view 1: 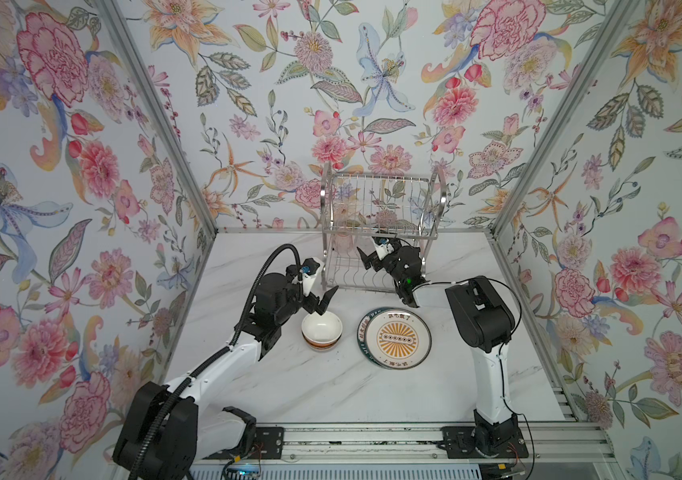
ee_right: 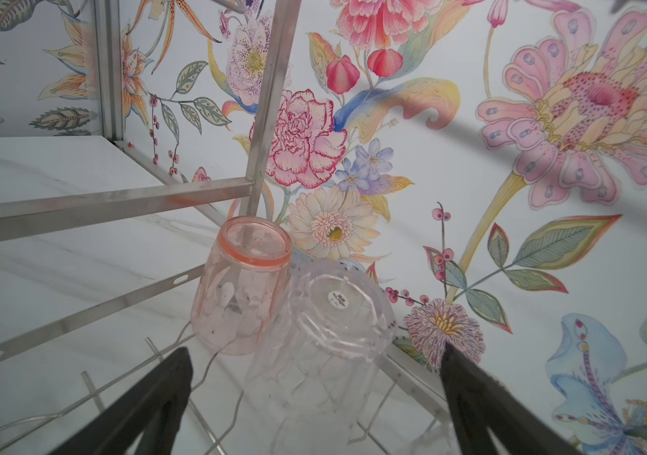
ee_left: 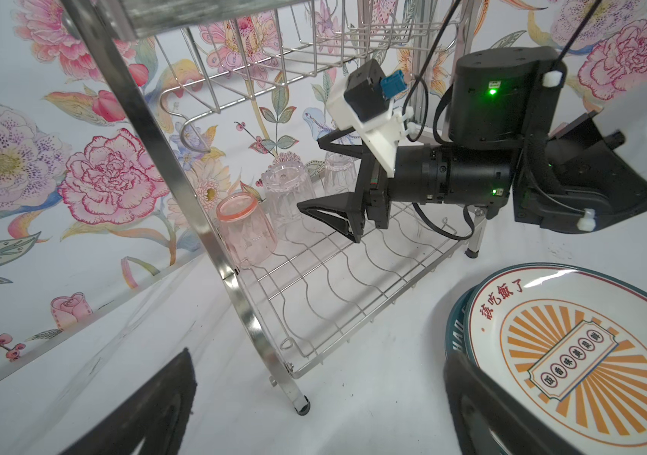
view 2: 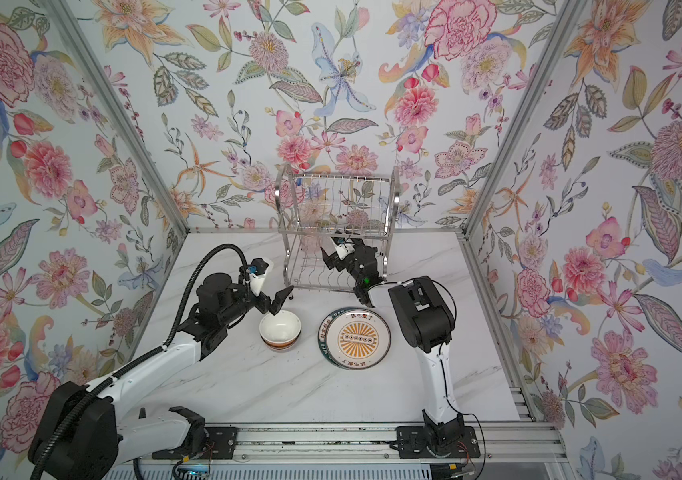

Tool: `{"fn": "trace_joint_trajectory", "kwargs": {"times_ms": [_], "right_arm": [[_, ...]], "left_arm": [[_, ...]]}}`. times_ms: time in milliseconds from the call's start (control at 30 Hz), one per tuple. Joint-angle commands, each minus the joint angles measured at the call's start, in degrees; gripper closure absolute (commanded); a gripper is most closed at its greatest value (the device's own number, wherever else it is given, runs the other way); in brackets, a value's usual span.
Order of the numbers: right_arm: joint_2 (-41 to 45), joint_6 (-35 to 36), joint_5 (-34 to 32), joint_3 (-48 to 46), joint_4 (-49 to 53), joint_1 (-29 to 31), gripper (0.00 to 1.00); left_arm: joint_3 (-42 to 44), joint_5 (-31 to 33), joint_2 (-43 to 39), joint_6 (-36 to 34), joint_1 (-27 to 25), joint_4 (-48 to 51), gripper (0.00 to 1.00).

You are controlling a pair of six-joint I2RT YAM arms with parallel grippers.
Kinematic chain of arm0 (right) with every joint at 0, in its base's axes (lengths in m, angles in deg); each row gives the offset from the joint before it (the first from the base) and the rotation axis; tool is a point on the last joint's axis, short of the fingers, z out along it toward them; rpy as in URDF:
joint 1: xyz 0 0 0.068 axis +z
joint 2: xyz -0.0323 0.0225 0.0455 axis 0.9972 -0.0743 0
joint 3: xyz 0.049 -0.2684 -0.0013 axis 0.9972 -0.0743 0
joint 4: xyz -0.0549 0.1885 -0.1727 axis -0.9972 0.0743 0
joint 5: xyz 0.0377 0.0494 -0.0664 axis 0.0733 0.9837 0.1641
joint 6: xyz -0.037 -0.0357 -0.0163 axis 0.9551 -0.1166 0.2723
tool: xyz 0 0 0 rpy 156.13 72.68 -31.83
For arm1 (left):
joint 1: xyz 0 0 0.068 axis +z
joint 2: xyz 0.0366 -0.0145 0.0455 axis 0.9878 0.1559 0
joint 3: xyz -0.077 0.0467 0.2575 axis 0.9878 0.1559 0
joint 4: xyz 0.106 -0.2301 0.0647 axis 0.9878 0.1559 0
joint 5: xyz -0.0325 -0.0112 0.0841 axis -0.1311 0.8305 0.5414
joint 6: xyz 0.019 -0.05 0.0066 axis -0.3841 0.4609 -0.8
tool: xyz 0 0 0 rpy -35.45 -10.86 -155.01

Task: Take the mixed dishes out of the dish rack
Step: 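Reach the right gripper into the rack's lower tier over the clear glass cup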

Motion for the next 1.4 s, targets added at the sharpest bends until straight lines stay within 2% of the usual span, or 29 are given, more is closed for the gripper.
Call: {"fn": "trace_joint_trajectory", "kwargs": {"times_ms": [0, 567, 1133, 1367], "right_arm": [[-2.8, 2.1, 2.4, 3.5, 1.0, -0.9, 0.01], [-11.7, 3.8, 8.4, 17.5, 7.1, -2.1, 0.01], [-15.1, 3.8, 12.3, 24.6, 14.5, -3.1, 0.0], [-14.8, 3.2, 15.0, 24.4, 15.7, -3.2, 0.08]], "left_arm": [[1.1, 0.0, -1.6, -0.7, 0.8, 1.1, 0.01], [0.3, 1.6, -2.4, -1.8, 0.8, 3.7, 0.01], [-0.9, 1.6, -0.6, -2.1, 0.7, 3.8, 0.01], [-0.8, 2.1, -0.7, -2.3, 0.8, 3.7, 0.01]]}}
